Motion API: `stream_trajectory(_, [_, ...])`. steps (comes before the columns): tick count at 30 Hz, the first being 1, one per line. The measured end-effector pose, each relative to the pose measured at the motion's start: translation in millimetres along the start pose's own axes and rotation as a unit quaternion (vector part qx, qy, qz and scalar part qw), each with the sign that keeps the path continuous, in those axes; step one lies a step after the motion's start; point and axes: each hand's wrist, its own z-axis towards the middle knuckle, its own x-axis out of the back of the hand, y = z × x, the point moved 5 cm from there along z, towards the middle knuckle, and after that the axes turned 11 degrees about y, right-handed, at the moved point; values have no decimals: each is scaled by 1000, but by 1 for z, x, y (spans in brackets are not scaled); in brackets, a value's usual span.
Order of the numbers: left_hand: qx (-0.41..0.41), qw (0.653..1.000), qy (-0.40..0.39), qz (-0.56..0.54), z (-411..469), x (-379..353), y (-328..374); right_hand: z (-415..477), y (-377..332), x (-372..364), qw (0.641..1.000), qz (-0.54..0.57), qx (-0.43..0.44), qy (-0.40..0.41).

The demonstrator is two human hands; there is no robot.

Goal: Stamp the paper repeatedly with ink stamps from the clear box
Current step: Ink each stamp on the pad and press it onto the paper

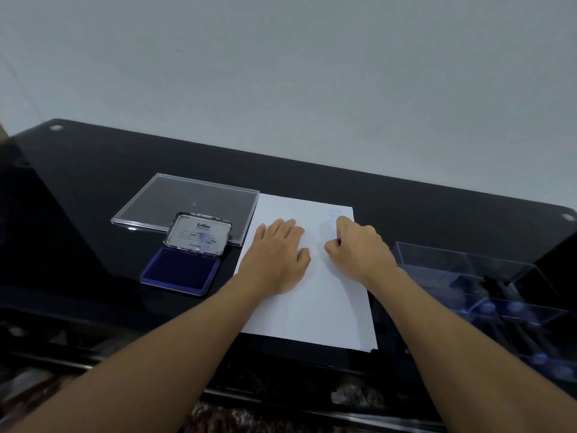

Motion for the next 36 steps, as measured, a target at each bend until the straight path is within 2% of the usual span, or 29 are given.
stream_trajectory(36, [2,1000,7,-11,-1,1,0,4,-1,-2,1000,6,-23,11])
